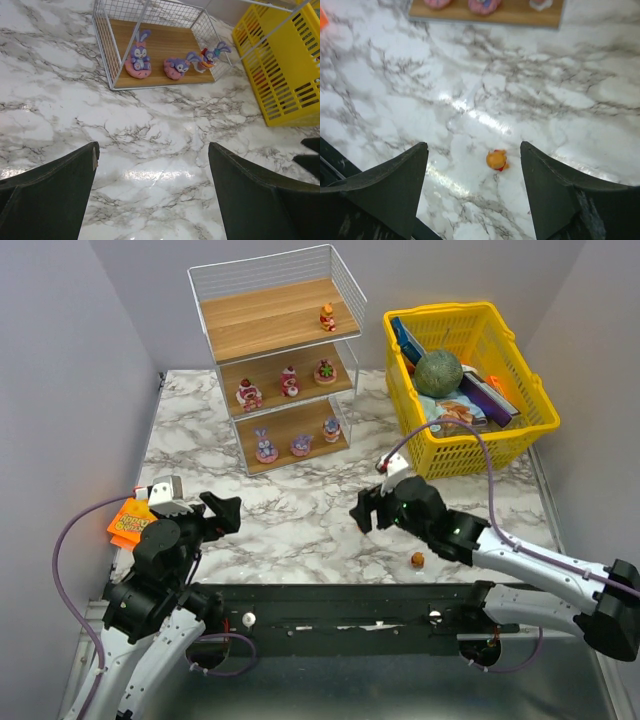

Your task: Place and organize the plastic toys onto the shelf

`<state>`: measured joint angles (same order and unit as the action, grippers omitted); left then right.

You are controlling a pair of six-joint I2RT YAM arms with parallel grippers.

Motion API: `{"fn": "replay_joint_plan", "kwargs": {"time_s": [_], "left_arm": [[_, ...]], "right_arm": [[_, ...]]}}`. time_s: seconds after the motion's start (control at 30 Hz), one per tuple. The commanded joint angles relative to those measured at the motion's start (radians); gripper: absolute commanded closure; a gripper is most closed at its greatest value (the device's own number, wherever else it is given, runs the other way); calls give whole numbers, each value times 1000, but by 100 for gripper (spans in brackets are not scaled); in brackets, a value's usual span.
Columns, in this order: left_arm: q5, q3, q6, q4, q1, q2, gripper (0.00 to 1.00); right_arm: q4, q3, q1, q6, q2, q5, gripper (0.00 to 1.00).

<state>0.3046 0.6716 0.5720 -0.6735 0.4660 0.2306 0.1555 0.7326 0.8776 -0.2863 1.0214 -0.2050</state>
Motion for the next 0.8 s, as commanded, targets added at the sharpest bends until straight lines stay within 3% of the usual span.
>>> {"fn": "replay_joint_plan", "kwargs": {"time_s": [0.0,0.2,0.4,0.43,0.77], "left_arm": [[-25,-12,-14,25,-1,-16,1],[-44,-15,-20,32,-1,-11,1],[-59,-17,-24,40,-1,1,1],[-65,-18,-26,41,-1,3,1],[-61,-18,-26,41,-1,-13,1]], "right_arm": [[-259,-131,66,-13,28,-77,18],[-312,-304,66,-172,-9,-203,31],[-191,-334,67,-324,-46,-310,58],[-180,-326,66,-353,-31,-323,64],[-102,-153,63,-458,333,-343,88]]}}
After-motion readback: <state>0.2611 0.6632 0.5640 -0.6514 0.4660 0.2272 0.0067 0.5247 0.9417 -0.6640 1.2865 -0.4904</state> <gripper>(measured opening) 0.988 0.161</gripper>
